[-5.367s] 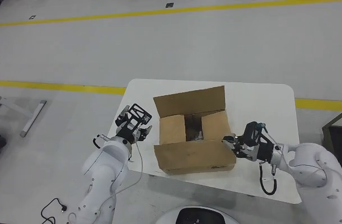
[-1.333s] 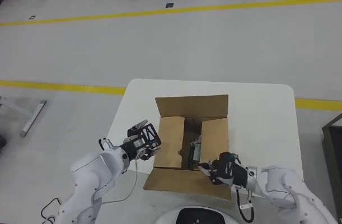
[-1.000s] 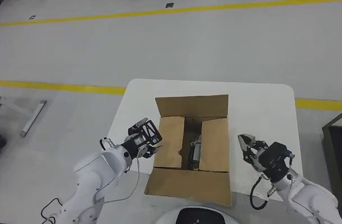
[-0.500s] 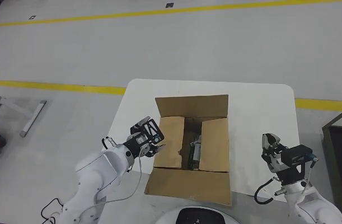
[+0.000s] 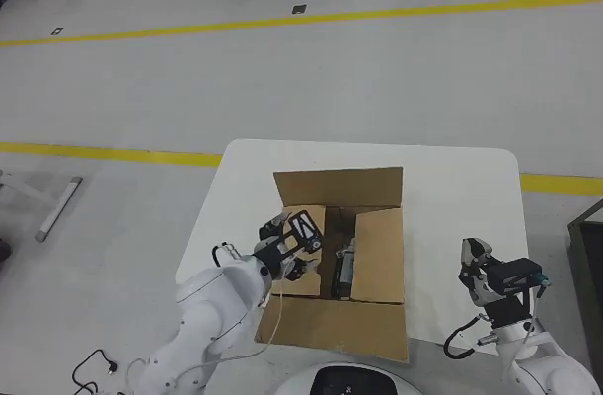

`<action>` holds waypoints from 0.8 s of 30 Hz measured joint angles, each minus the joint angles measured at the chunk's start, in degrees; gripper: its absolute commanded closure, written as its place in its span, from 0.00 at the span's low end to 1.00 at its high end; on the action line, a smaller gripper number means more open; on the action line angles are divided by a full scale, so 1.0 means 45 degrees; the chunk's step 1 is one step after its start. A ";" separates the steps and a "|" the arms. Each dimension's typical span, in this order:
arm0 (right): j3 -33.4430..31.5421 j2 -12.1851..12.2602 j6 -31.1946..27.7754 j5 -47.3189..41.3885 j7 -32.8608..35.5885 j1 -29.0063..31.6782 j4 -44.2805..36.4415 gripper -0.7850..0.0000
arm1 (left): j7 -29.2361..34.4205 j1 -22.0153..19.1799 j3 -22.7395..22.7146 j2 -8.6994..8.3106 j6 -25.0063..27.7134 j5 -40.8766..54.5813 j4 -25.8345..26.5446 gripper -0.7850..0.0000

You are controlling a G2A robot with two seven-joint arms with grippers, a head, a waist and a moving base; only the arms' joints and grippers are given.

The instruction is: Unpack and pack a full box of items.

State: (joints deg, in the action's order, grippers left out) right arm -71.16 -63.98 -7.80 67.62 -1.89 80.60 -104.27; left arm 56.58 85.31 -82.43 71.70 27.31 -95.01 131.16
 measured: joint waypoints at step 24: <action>-0.0064 -0.0197 -0.0654 -0.0319 -0.0105 0.0074 0.0308 1.00 | 0.2105 -0.1492 0.3063 0.0370 -0.2695 -0.1998 -0.1618 0.00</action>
State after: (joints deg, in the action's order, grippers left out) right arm -71.45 -64.87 -10.74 66.19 -2.37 80.93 -102.89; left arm 66.06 78.59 -68.65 73.37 15.18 -104.00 123.88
